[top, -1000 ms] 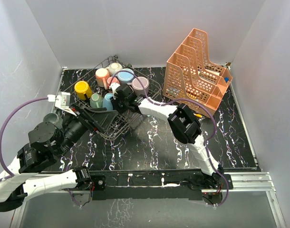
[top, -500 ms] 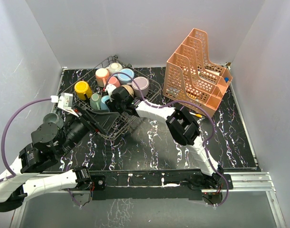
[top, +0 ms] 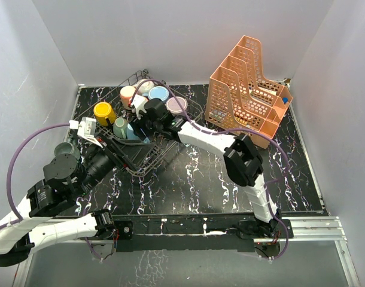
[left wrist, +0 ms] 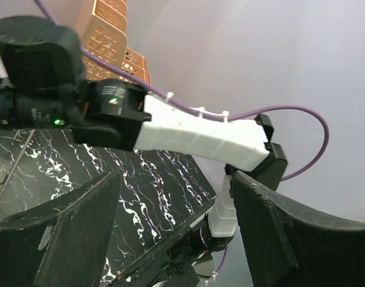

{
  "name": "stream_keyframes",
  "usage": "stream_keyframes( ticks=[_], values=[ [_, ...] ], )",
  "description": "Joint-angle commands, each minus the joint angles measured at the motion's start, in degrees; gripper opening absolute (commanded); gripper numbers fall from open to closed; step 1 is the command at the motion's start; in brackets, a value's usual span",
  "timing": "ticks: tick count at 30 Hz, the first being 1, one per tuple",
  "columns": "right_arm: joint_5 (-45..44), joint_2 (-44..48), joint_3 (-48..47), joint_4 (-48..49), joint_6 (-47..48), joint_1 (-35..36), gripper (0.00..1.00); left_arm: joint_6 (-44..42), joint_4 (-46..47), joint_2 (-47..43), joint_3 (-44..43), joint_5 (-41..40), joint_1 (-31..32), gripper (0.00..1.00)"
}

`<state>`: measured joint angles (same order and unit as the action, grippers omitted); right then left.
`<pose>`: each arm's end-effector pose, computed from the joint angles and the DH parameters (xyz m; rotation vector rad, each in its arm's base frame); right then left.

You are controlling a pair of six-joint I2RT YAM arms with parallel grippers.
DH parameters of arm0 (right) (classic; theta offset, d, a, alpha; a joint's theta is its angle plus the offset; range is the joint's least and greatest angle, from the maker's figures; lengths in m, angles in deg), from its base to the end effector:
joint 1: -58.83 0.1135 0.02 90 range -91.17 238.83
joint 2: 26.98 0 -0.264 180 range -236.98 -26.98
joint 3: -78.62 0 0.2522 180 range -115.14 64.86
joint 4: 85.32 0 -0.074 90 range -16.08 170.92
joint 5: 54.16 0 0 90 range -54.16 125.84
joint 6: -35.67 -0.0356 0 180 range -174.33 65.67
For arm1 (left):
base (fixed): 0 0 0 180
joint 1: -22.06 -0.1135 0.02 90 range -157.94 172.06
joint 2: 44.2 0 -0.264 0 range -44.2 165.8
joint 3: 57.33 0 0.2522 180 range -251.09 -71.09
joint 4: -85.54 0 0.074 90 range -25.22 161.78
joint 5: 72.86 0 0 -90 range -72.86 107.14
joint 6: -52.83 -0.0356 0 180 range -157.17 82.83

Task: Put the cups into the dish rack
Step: Turn the cup upside down in the dish rack, then adjust the cup in the dish rack.

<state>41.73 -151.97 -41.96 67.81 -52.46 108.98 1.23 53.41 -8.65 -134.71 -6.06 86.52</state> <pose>0.3281 0.3988 0.2536 -1.0095 1.9255 0.6020 0.0550 -0.0827 0.4532 -0.0172 1.5269 -1.1852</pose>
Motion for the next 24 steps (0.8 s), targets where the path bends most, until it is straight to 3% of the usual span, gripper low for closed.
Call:
stream_keyframes(
  ticks=[1,3,6,7,10,14,24],
  values=[
    [6.70,7.23,1.67,1.22,7.52,-0.07,0.57,0.23,2.02,0.63,0.22,1.64,0.13,0.73],
    [11.51,7.85,2.92,-0.12,10.40,-0.05,0.48,0.43,2.17,0.70,0.29,1.88,0.10,0.73],
    [16.63,7.69,4.68,-1.14,13.27,-0.09,0.15,0.59,2.43,0.59,0.50,2.10,0.09,0.73],
    [18.07,7.17,4.58,-2.11,14.53,-0.06,0.09,0.59,2.54,0.57,0.51,2.18,0.11,0.73],
    [22.83,4.58,3.89,-6.66,19.01,-0.05,0.08,0.60,2.59,0.66,0.60,2.26,0.11,0.73],
    [22.16,1.52,2.77,-7.65,17.97,-0.12,0.08,0.48,2.40,0.70,0.60,2.31,0.12,0.73],
    [3.52,-5.14,-1.89,-2.56,13.34,-0.13,0.08,-0.30,2.64,0.48,1.10,1.86,0.13,0.73]
  ],
)
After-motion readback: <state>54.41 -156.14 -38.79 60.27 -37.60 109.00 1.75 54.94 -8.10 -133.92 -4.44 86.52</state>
